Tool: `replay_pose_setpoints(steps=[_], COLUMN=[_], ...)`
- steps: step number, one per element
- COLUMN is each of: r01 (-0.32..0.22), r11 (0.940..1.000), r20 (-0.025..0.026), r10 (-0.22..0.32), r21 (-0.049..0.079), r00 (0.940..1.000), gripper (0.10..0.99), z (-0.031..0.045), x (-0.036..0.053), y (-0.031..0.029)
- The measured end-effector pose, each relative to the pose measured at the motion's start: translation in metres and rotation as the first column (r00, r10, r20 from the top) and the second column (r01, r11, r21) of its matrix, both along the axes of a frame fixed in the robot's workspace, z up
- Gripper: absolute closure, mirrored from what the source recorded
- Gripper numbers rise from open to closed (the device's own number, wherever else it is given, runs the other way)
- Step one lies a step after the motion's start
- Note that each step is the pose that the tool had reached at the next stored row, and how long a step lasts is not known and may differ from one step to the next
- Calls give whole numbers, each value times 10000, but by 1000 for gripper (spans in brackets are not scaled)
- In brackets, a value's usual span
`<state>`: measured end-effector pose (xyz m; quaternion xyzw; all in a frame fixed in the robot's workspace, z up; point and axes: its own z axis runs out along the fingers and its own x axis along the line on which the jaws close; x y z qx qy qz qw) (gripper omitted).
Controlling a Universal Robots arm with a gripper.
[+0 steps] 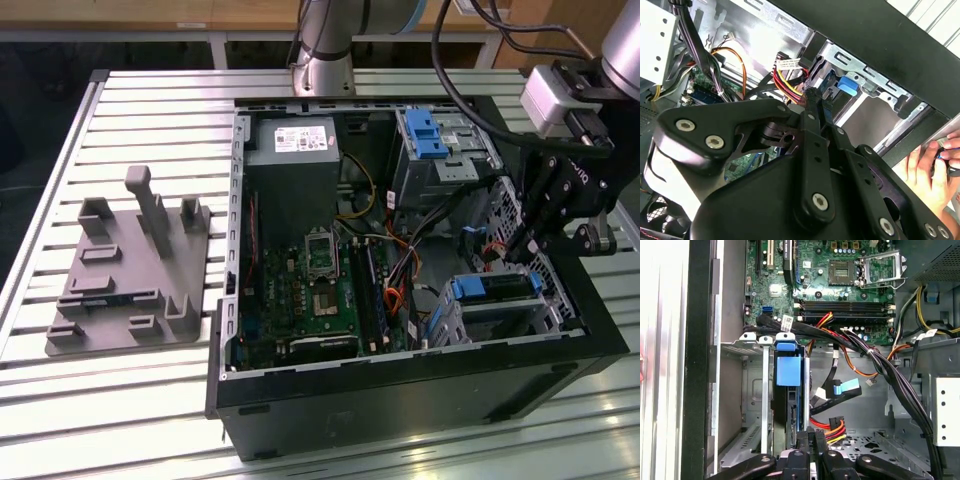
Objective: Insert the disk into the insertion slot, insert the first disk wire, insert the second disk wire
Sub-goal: 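Insert the first disk wire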
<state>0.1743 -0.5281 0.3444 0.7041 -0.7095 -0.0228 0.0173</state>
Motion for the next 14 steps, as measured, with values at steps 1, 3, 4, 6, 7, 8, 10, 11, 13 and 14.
replay_pose_setpoints(steps=[1, 3, 4, 6, 7, 8, 10, 11, 13, 14], r01=[3, 24, 32, 46, 56, 81, 214, 306, 514, 591], r11=[10000, 10000, 10000, 10000, 10000, 9999, 9998, 9995, 9987, 9982], r20=[7, 45, 73, 120, 132, 142, 157, 163, 177, 181], r10=[-3, -25, -33, -47, -57, -82, -215, -307, -515, -592], r21=[1, 19, 46, 64, 64, 64, 62, 63, 64, 63], r00=[10000, 10000, 10000, 9999, 9999, 9999, 9996, 9994, 9985, 9981], gripper=[922, 922, 922, 922, 922, 922, 922, 922, 922, 922], z=[0, 1, -1, -4, -5, -8, -12, -15, -20, -21], x=[-1, -1, -1, -4, -7, -11, -12, -12, -13, -14], y=[0, -1, -2, -3, -4, -5, -4, -5, -5, -5])
